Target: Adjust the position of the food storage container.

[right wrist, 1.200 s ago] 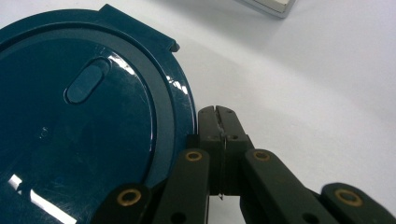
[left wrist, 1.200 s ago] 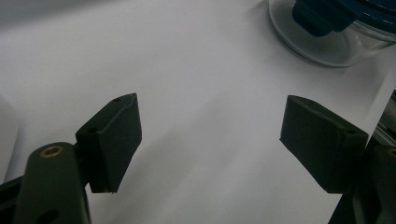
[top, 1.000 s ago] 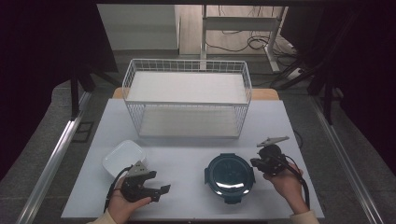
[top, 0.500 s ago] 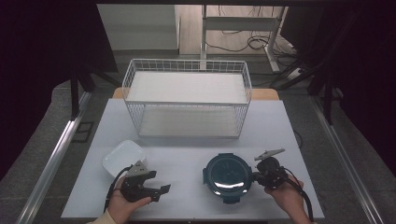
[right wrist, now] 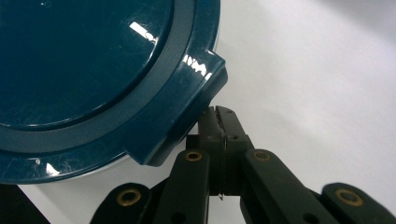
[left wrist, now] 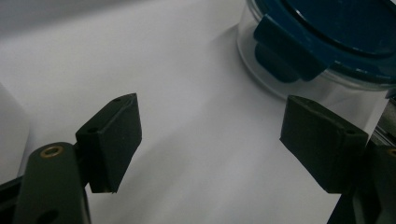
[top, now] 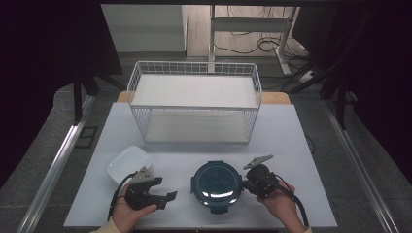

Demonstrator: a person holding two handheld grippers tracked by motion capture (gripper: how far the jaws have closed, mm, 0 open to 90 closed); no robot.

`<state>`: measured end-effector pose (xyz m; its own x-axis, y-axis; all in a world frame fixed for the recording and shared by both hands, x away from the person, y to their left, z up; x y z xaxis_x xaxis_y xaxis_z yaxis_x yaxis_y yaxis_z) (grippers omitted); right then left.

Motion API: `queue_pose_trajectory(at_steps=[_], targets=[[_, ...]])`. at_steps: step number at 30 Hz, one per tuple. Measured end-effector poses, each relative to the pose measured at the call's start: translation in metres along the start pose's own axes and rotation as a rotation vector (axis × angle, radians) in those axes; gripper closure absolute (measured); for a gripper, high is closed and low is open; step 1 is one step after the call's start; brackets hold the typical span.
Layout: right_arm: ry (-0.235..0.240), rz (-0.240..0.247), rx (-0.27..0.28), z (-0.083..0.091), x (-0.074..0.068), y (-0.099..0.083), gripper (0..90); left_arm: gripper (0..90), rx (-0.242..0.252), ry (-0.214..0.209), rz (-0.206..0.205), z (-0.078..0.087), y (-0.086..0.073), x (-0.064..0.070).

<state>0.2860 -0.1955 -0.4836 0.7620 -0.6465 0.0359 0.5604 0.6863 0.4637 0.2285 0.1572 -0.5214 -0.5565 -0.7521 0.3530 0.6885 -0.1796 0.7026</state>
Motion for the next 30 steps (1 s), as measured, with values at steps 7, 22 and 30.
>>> queue_pose_trajectory(at_steps=[7,22,30], targets=[[0.036,0.034,0.032,-0.004,-0.009,0.002,89.7,20.2,0.001,-0.018,0.029,0.000,0.000,-0.001],[-0.033,-0.055,0.315,0.033,0.002,-0.032,63.7,20.5,0.018,-0.018,0.028,0.001,0.000,0.003],[0.027,-0.178,0.441,0.038,0.009,-0.045,21.8,20.4,0.027,-0.020,0.025,0.000,0.001,0.004]])
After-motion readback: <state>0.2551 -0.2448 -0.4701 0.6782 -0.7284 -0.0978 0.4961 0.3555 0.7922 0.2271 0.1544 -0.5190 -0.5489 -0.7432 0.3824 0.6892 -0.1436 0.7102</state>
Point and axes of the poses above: each handheld gripper's, and its own axes: z roughly backward along the jaws, y roughly out of its top, x roughly to its right, the point moved 1 cm from there along -z, roughly forward along the jaws, and after that the axes turned 6 degrees about z, right-handed, at the moved point
